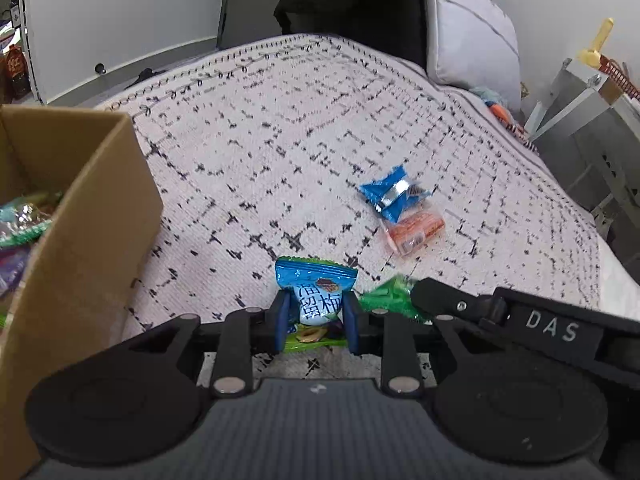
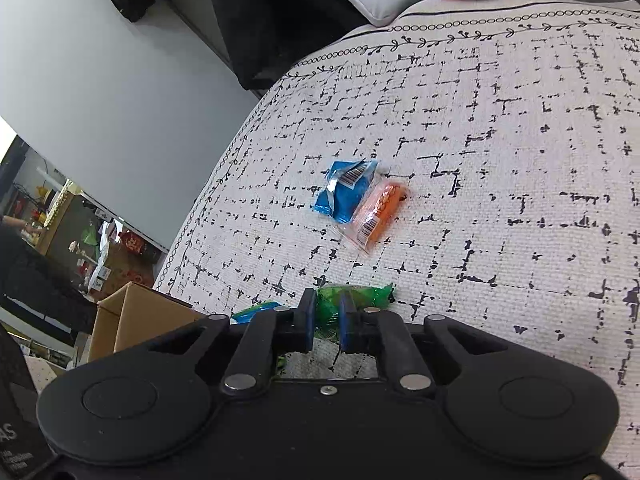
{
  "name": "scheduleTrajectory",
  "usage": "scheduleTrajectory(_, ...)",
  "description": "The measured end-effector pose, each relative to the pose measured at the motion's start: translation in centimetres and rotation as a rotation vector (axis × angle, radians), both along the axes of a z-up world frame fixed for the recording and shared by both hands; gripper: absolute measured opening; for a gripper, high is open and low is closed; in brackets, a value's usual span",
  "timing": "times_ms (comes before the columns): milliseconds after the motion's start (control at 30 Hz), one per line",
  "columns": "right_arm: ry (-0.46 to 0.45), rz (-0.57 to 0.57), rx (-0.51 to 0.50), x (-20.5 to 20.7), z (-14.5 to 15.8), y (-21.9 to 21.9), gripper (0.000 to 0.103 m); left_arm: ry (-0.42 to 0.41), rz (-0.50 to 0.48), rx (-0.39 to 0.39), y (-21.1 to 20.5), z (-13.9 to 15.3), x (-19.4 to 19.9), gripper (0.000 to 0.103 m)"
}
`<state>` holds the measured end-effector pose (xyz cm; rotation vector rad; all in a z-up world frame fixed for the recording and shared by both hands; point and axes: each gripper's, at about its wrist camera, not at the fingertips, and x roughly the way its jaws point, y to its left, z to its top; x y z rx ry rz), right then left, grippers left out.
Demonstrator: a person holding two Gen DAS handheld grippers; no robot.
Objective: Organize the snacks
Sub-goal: 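Grasp the blue packet with the left tool while the right tool grasps the green packet, then carry both packets over the box and open both tools to drop them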
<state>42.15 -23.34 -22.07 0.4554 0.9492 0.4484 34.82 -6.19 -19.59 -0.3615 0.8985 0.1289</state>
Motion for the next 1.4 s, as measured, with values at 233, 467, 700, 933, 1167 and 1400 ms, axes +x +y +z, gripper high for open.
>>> scheduleTrajectory(233, -0.049, 0.006, 0.015, -1.0, 1.9, 0.3, 0.009, -0.052, -0.003, 0.001, 0.5, 3.0, -1.5, 0.027)
scheduleTrajectory(467, -0.081, -0.018, 0.051, -2.0, 3.3, 1.1, 0.009, -0.085, -0.004, 0.001, 1.4, 5.4, -3.2, 0.026)
scheduleTrajectory(700, -0.132, -0.043, 0.037, -3.7, 5.1, 1.6, 0.009, -0.117, -0.001, -0.012, 3.1, 7.5, -5.1, 0.026)
scheduleTrajectory(933, -0.197, -0.032, 0.017, -5.5, 7.4, 3.5, 0.009, -0.147, 0.006, -0.027, 5.5, 9.6, -6.7, 0.026)
scheduleTrajectory(1167, -0.252, 0.001, -0.032, -7.1, 9.0, 6.1, 0.009, -0.163, 0.021, -0.013, 8.8, 11.4, -7.7, 0.027)
scheduleTrajectory(1400, -0.288, 0.031, -0.057, -8.3, 10.1, 8.4, 0.009, -0.171, 0.029, 0.009, 11.8, 12.2, -8.4, 0.027)
